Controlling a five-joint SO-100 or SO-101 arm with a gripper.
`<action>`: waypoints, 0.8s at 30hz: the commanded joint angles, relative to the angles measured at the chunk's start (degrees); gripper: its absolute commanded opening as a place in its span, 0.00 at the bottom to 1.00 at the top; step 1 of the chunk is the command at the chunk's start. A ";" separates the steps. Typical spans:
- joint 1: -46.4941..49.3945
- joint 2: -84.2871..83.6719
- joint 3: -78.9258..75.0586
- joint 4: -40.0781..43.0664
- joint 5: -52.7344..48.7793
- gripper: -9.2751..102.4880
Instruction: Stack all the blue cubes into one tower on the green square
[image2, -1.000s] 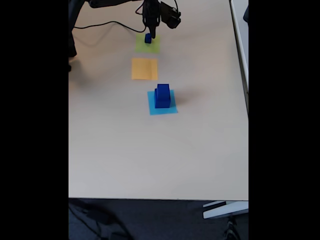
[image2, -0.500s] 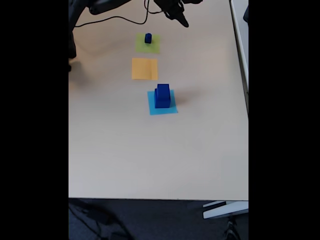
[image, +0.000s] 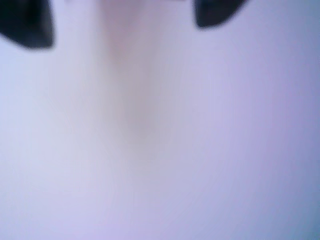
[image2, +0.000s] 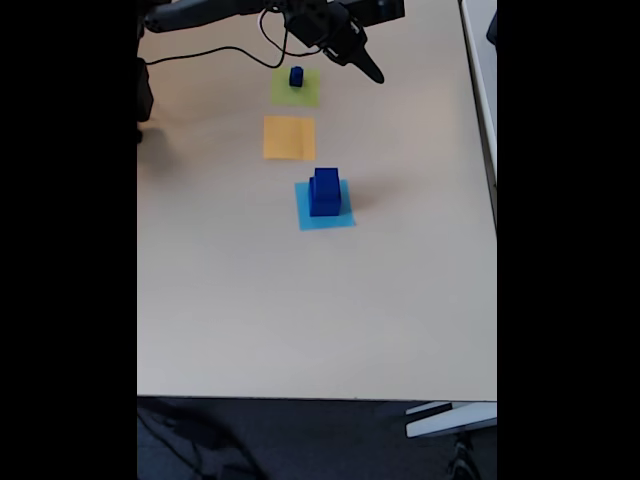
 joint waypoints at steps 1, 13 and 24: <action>0.62 6.24 2.02 -1.14 -0.97 0.18; 5.10 11.69 17.05 -1.41 1.58 0.29; 10.63 12.22 23.91 -3.08 -1.85 0.30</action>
